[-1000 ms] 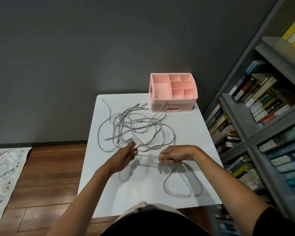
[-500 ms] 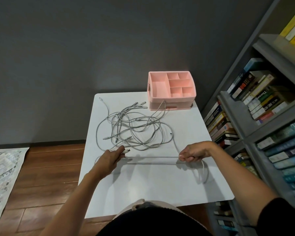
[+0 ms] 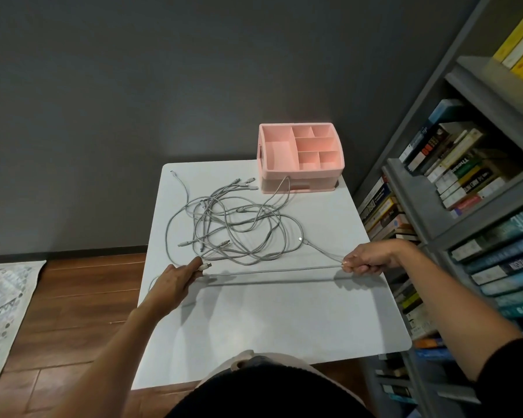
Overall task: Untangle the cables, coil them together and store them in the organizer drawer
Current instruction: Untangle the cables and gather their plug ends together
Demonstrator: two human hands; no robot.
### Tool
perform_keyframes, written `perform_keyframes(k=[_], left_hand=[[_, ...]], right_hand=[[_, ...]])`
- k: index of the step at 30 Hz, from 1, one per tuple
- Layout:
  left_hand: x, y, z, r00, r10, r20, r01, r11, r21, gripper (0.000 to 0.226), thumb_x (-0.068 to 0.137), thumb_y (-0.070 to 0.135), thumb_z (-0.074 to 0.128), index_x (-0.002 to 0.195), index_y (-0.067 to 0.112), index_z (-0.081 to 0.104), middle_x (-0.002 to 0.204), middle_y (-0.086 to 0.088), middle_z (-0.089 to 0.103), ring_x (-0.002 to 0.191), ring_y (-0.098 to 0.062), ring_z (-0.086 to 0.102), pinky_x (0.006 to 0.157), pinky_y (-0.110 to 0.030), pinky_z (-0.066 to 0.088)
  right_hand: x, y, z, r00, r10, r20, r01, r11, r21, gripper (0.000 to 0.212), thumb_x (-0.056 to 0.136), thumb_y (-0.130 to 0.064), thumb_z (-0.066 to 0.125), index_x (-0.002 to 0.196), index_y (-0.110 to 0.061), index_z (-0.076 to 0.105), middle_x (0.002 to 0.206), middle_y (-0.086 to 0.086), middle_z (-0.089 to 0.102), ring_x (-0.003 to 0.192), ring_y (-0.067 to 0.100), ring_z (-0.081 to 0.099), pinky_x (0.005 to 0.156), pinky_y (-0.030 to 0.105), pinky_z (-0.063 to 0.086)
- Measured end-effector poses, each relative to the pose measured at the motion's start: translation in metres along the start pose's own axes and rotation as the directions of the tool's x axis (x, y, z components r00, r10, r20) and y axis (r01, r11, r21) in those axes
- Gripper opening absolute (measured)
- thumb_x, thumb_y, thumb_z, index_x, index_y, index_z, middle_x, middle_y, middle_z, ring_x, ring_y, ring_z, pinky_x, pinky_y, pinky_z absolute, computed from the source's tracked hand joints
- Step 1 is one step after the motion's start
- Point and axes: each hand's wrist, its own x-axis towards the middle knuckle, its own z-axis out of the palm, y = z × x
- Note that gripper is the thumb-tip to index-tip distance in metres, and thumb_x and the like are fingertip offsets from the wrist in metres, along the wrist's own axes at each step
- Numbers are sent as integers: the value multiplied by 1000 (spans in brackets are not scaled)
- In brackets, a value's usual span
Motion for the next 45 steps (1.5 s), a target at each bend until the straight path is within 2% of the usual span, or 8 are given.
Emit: perform_keyframes(k=[4,10,14,21,23,27,36,45], left_hand=[[-5,-11,14,996,-18,86,21,999,-29,27,93,7,50,108,26,40,82,-13,70,64,-40,59,48,-26,33],[8,-6,20,920,-205,335,197,979,58,44,99,10,38,142,10,34,117,-21,58,109,-36,55,91,-37,42],[35,23,28,945,-54,321,81,994,-70,45,99,7,39,144,8,35,131,-10,59,120,-27,54,98,-30,40],[70,109,22,892,148,427,9,939,-345,29,104,19,33,119,6,55,116,-5,64,107,-16,57,93,-25,40],[68,115,23,861,175,479,15,930,-366,28,104,22,32,104,12,58,97,1,67,92,-8,58,87,-22,41],[66,114,18,878,221,426,-91,949,-303,20,103,17,37,86,17,47,64,12,45,60,6,48,62,-10,34],[64,90,4,929,212,302,-185,976,-116,18,100,30,33,83,28,36,63,8,43,61,-13,39,60,-28,32],[58,56,-5,945,111,307,-87,992,-89,8,90,38,26,89,34,33,71,23,54,61,-8,45,59,-23,35]], right_hand=[[4,-3,9,999,51,-7,-52,992,-112,31,102,-28,41,73,-21,50,49,-12,37,44,5,21,44,20,15],[16,-29,29,999,40,-19,-44,956,-289,32,101,-28,42,71,-21,52,54,-7,41,49,9,24,46,23,17],[23,-64,46,998,-66,5,63,935,-348,32,101,-25,42,72,-21,55,56,-5,43,48,9,28,44,21,20],[37,-102,70,973,-229,34,230,944,-237,32,101,-22,44,71,-21,57,46,-11,42,50,11,32,51,27,24],[34,-103,69,969,-246,30,247,953,-177,28,98,-18,46,73,-20,56,46,-12,41,47,8,30,49,25,22],[28,-88,62,961,-260,95,268,960,-83,25,101,-23,43,79,-22,55,47,-14,39,45,4,27,42,19,21],[-3,-36,14,981,-196,-4,196,981,-16,23,100,-29,48,81,-20,56,54,-11,38,46,5,22,44,17,17],[-27,8,-15,968,-138,-209,159,983,90,26,100,-28,45,82,-14,59,51,-11,40,45,2,27,48,18,23]])
